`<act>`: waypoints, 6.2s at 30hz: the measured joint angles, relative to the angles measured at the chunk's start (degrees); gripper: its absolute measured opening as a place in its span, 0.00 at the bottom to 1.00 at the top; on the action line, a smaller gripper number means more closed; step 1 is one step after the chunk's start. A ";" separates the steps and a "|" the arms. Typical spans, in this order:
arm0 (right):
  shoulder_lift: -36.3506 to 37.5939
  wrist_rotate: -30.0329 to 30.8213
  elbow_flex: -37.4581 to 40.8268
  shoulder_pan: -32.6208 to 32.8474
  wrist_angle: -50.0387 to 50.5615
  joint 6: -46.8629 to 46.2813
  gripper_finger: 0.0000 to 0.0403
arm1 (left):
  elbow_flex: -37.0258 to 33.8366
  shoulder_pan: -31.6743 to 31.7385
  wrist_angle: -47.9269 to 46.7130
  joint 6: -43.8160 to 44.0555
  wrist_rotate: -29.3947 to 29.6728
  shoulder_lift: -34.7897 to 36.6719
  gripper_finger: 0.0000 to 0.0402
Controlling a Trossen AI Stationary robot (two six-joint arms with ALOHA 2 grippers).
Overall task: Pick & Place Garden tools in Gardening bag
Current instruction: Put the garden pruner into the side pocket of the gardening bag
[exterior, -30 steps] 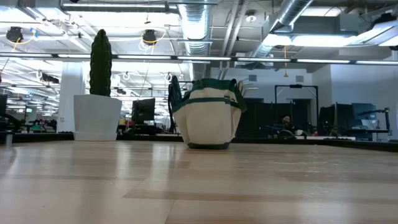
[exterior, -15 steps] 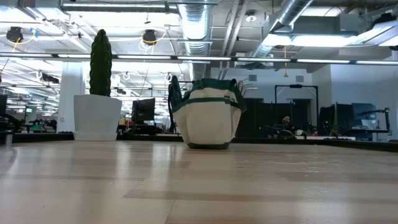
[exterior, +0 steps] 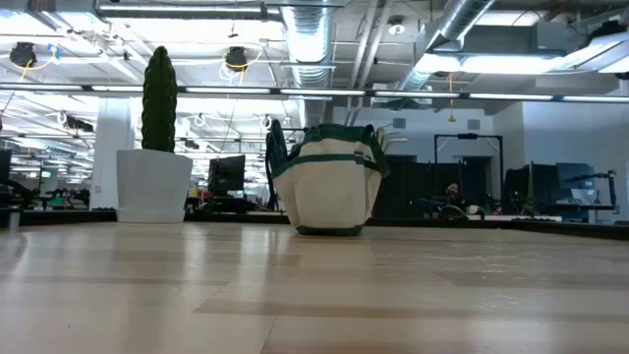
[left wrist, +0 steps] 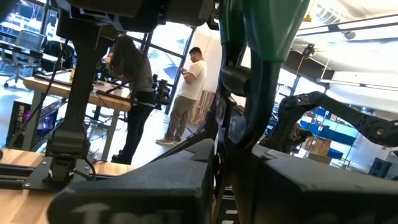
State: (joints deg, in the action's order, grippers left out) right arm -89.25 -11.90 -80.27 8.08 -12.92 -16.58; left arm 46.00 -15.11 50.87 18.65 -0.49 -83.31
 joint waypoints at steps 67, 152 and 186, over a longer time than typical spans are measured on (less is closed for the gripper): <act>21.24 59.51 0.00 24.02 43.72 -10.08 0.02 | -0.02 1.77 -8.74 -0.42 5.14 0.92 0.02; 11.19 25.44 19.30 6.47 -8.96 -6.86 0.44 | 0.00 3.11 -12.59 2.64 8.04 0.87 0.02; 11.17 27.11 19.39 5.61 -9.96 -5.77 0.15 | 0.04 3.63 -11.71 3.12 8.09 0.92 0.11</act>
State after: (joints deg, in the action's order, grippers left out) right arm -78.08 15.21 -60.88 13.68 -22.87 -22.36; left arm 46.04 -11.49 39.16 21.77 7.60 -82.39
